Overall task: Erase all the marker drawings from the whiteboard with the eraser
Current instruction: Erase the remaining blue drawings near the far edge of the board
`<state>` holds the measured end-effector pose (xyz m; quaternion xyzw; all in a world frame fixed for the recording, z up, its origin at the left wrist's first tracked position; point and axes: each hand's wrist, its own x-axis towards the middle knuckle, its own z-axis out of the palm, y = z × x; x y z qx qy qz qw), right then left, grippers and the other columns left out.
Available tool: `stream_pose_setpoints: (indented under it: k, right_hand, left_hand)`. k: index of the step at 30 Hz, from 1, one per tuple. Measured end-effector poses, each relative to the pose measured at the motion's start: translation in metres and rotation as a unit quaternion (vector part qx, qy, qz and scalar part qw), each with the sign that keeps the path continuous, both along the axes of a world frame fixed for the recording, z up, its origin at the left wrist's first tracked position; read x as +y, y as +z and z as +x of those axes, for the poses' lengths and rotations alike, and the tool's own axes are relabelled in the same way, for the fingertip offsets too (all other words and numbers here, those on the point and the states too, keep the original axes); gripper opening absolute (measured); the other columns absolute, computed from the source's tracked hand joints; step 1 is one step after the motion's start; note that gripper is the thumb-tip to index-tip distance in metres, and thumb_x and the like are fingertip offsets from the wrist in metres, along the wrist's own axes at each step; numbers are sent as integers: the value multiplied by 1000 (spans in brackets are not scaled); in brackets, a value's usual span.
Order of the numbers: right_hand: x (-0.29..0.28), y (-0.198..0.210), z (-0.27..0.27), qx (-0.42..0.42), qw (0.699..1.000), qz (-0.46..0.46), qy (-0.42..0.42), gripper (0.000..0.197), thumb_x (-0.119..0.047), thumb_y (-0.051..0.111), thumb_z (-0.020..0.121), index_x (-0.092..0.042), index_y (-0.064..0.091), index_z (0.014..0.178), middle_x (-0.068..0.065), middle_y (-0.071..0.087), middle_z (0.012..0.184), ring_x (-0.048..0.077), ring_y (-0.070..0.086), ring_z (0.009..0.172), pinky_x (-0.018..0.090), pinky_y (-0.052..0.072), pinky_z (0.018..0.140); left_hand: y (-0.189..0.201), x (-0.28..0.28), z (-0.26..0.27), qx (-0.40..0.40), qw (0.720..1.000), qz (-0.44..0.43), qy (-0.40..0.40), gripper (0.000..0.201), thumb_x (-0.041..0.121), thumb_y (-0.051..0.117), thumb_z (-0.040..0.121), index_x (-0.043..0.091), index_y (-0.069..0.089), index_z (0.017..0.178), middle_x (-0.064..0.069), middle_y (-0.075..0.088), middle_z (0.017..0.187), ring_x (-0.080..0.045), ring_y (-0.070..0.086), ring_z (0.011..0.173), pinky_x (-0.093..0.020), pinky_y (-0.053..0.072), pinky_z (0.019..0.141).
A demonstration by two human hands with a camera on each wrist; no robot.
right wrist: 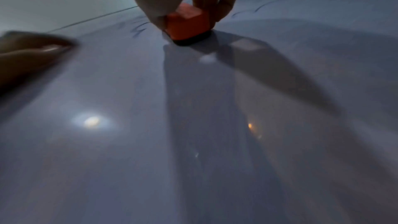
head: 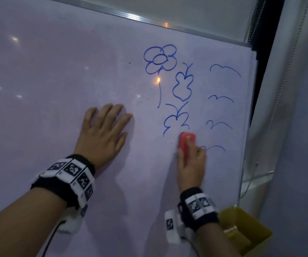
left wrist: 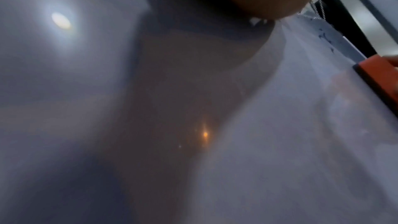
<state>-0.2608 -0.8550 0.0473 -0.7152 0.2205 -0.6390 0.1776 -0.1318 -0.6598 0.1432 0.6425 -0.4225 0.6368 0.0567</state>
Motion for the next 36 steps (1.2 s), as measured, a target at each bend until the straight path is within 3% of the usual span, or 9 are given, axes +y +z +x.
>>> stream_pose_setpoints:
  k: [4, 6, 10, 15, 17, 20, 23, 30, 36]
  right_hand:
    - [20, -71, -9, 90, 989, -117, 20, 35, -40, 41, 93, -29, 47, 127, 8, 51, 108, 22, 46, 93, 28, 42, 78]
    - [-3, -99, -18, 24, 998, 42, -32, 34, -42, 39, 96, -33, 47, 128, 11, 49, 118, 24, 45, 106, 35, 42, 89]
    - [-23, -112, -15, -85, 926, 361, -72, 43, -22, 48, 96, -20, 41, 139, 25, 44, 125, 42, 42, 117, 42, 36, 99]
    - [40, -107, 1, 10, 998, 42, 40, 44, -51, 37, 93, -29, 46, 130, 2, 39, 113, 15, 40, 100, 21, 39, 84]
    - [30, -111, -4, 46, 998, -18, 34, 43, -55, 32, 94, -33, 43, 129, 1, 39, 113, 16, 41, 100, 24, 40, 85]
    - [-2, -84, -6, -38, 995, 86, -13, 45, -47, 42, 87, -34, 41, 130, 15, 47, 111, 29, 45, 102, 37, 41, 89]
    - [-7, -35, 11, -97, 986, 133, -20, 49, -35, 50, 86, -23, 46, 133, 21, 48, 103, 39, 47, 99, 30, 35, 88]
    - [4, 15, 13, 47, 969, -242, 4, 36, -39, 41, 94, -30, 43, 129, 7, 51, 100, 22, 44, 82, 31, 45, 69]
    - [-27, 44, 16, -86, 996, 22, -29, 48, -34, 46, 84, -18, 55, 128, 20, 50, 103, 33, 49, 94, 50, 49, 82]
  left_hand:
    - [-15, -12, 3, 32, 999, -15, -1, 50, 34, 33, 94, 13, 40, 138, -13, 29, 144, -32, 24, 132, -43, 1, 114]
    - [-15, -13, 2, 32, 999, -21, 0, 50, 33, 33, 94, 13, 39, 139, -13, 29, 145, -33, 23, 133, -43, -1, 114]
    - [-14, -15, 0, 33, 999, -19, 6, 50, 33, 34, 93, 12, 39, 139, -13, 28, 145, -33, 22, 133, -43, -3, 114]
    - [-14, -14, 1, 35, 999, -15, 14, 51, 33, 35, 93, 13, 38, 139, -13, 28, 144, -33, 21, 133, -43, -3, 114]
    - [-15, -14, 1, 38, 999, -13, 17, 51, 33, 36, 92, 14, 38, 139, -13, 27, 145, -32, 20, 133, -42, -5, 114]
    - [-16, -15, 1, 38, 999, -13, 20, 52, 33, 38, 91, 14, 39, 139, -12, 26, 145, -32, 19, 134, -43, -2, 114]
    - [-14, -15, 1, 38, 999, -13, 20, 51, 33, 39, 91, 14, 40, 138, -12, 27, 145, -32, 21, 133, -44, 0, 114]
    - [-16, -15, -1, 46, 999, -14, 25, 52, 34, 35, 92, 15, 38, 140, -11, 26, 147, -27, 10, 142, -45, 1, 115]
    - [-14, -15, 1, 28, 999, -16, 17, 50, 33, 36, 90, 14, 42, 137, -11, 28, 145, -31, 25, 133, -45, 3, 114]
